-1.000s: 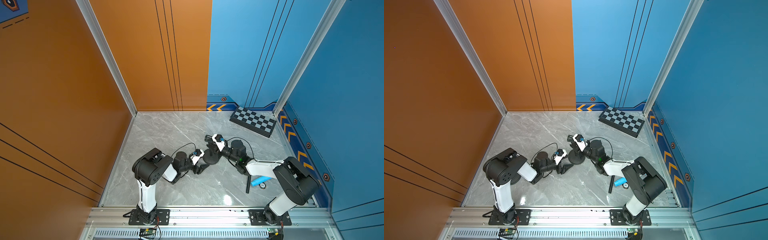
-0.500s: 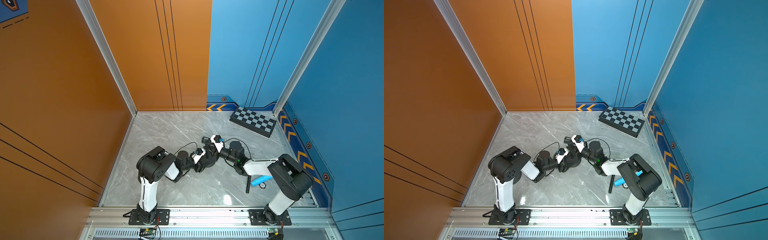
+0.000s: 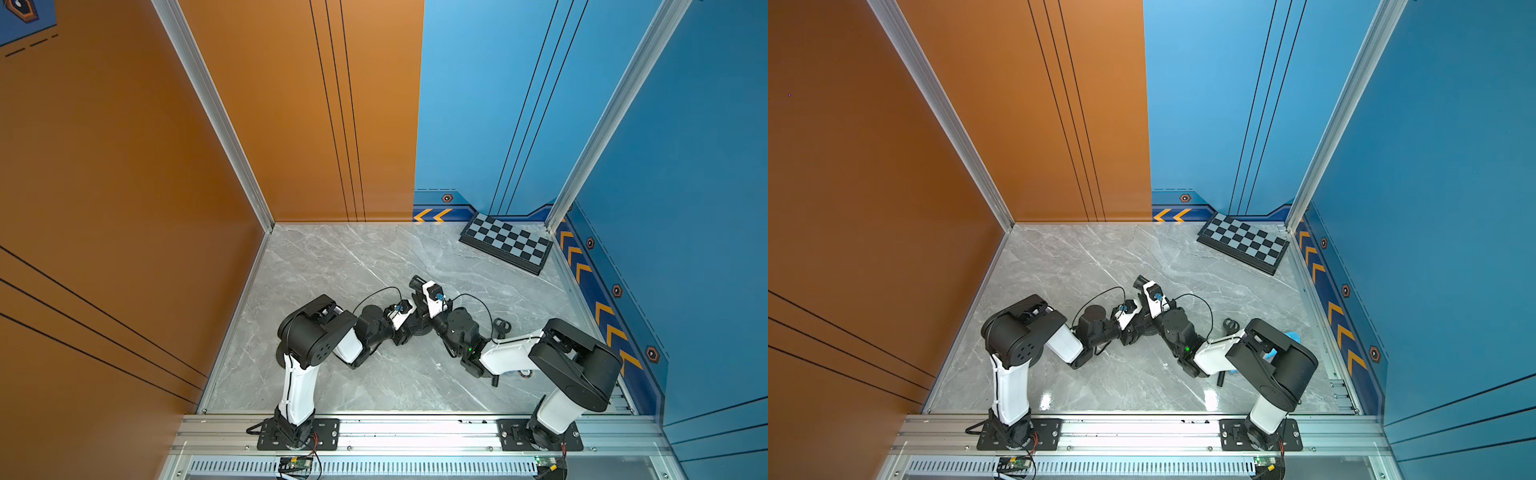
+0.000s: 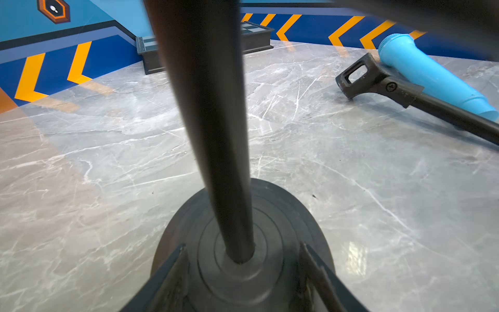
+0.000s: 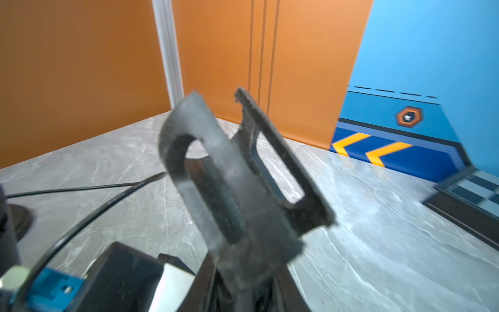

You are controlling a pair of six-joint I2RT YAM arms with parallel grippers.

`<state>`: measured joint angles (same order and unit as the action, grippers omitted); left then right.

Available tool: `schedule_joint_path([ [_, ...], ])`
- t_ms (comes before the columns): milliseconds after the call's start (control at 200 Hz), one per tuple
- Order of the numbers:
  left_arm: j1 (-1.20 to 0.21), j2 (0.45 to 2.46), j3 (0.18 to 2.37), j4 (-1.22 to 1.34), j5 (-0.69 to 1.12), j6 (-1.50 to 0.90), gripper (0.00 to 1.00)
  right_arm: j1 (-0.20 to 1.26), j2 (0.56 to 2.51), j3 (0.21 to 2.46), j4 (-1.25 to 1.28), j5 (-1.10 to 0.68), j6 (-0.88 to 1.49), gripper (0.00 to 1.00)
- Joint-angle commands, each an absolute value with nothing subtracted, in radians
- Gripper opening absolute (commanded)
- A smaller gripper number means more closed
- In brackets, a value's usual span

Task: Assemble a microphone stand
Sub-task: Screw the microphone stand pole into the microphone stand base.

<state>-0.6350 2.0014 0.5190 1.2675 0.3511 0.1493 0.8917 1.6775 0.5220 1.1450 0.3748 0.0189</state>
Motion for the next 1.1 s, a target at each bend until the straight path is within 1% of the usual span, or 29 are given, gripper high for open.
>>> schedule_joint_path([
  [0, -0.635, 2.053, 0.519, 1.147, 0.277, 0.152, 0.65, 0.923, 1.707, 0.49, 0.991, 0.608, 0.056, 0.0],
  [45, -0.634, 2.059, 0.52, 1.147, 0.279, 0.149, 0.65, 0.923, 1.692, 0.491, 0.986, 0.591, 0.052, 0.0],
  [80, -0.635, 2.063, 0.52, 1.147, 0.279, 0.149, 0.65, 0.922, 1.679, 0.491, 0.984, 0.563, 0.039, 0.03],
  [130, -0.634, 2.065, 0.521, 1.147, 0.276, 0.149, 0.65, 0.92, 1.655, 0.491, 0.971, 0.532, 0.027, 0.11],
  [200, -0.635, 2.065, 0.517, 1.147, 0.273, 0.15, 0.65, 0.896, 1.606, 0.493, 0.938, 0.406, 0.008, 0.2],
  [215, -0.635, 2.065, 0.517, 1.147, 0.272, 0.151, 0.65, 0.889, 1.594, 0.494, 0.927, 0.381, 0.008, 0.24],
  [245, -0.634, 2.065, 0.516, 1.147, 0.271, 0.152, 0.65, 0.87, 1.565, 0.495, 0.905, 0.313, 0.008, 0.32],
  [290, -0.634, 2.066, 0.516, 1.147, 0.27, 0.152, 0.65, 0.833, 1.523, 0.498, 0.865, 0.163, 0.0, 0.4],
  [340, -0.633, 2.069, 0.518, 1.147, 0.275, 0.152, 0.65, 0.782, 1.473, 0.515, 0.786, -0.007, -0.02, 0.45],
  [390, -0.633, 2.072, 0.518, 1.147, 0.279, 0.153, 0.65, 0.738, 1.44, 0.539, 0.7, -0.126, -0.052, 0.49],
  [435, -0.633, 2.075, 0.519, 1.147, 0.283, 0.152, 0.65, 0.694, 1.429, 0.562, 0.619, -0.228, -0.08, 0.48],
  [510, -0.633, 2.079, 0.521, 1.147, 0.285, 0.15, 0.65, 0.616, 1.424, 0.578, 0.562, -0.372, -0.106, 0.47],
  [596, -0.633, 2.078, 0.518, 1.147, 0.283, 0.153, 0.65, 0.582, 1.426, 0.609, 0.509, -0.46, -0.133, 0.49],
  [746, -0.632, 2.082, 0.518, 1.148, 0.285, 0.155, 0.66, 0.556, 1.474, 0.672, 0.484, -0.502, -0.161, 0.5],
  [881, -0.631, 2.082, 0.517, 1.147, 0.287, 0.155, 0.66, 0.554, 1.518, 0.7, 0.536, -0.48, -0.145, 0.47],
  [951, -0.632, 2.083, 0.518, 1.147, 0.285, 0.155, 0.66, 0.559, 1.53, 0.701, 0.564, -0.423, -0.135, 0.4],
  [991, -0.632, 2.085, 0.518, 1.148, 0.284, 0.155, 0.66, 0.567, 1.535, 0.697, 0.581, -0.355, -0.127, 0.36],
  [1096, -0.632, 2.085, 0.519, 1.148, 0.282, 0.156, 0.66, 0.591, 1.536, 0.659, 0.645, -0.211, -0.101, 0.18],
])
